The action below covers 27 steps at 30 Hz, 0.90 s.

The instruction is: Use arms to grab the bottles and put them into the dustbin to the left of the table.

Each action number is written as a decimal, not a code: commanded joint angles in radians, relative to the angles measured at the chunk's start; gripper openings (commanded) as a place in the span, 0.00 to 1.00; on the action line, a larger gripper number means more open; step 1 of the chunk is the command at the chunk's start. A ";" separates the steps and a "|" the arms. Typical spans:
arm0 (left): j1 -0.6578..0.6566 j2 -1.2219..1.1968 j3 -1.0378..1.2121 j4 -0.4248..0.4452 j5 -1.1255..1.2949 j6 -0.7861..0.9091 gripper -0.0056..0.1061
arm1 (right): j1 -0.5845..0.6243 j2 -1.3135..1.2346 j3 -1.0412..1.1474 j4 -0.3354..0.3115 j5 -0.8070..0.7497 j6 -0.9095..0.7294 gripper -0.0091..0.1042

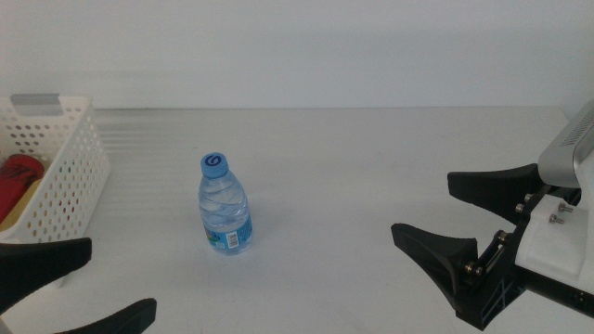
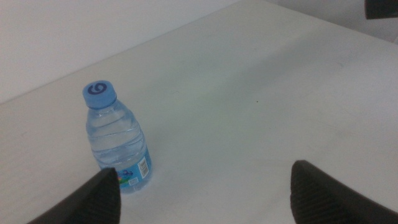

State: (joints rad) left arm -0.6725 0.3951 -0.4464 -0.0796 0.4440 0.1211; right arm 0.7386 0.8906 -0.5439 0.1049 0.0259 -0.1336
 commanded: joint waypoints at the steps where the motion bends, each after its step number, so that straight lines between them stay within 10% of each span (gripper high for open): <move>1: -0.005 0.009 -0.028 0.011 -0.075 -0.008 0.86 | -0.005 -0.010 -0.027 -0.007 -0.073 -0.009 0.78; 10: -0.002 0.040 -0.031 0.023 -0.166 -0.087 0.86 | -0.005 -0.010 -0.027 -0.007 -0.073 -0.009 0.78; 20: 0.057 0.192 -0.101 0.293 -0.305 -0.326 0.86 | -0.005 -0.010 -0.027 -0.007 -0.073 -0.009 0.78; 27: 0.136 0.328 -0.217 0.314 -0.301 -0.320 0.85 | -0.005 -0.010 -0.027 -0.007 -0.073 -0.009 0.78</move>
State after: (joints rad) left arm -0.5485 0.6934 -0.6122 0.2289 0.2163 -0.1896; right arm 0.7386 0.8906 -0.5439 0.1049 0.0259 -0.1336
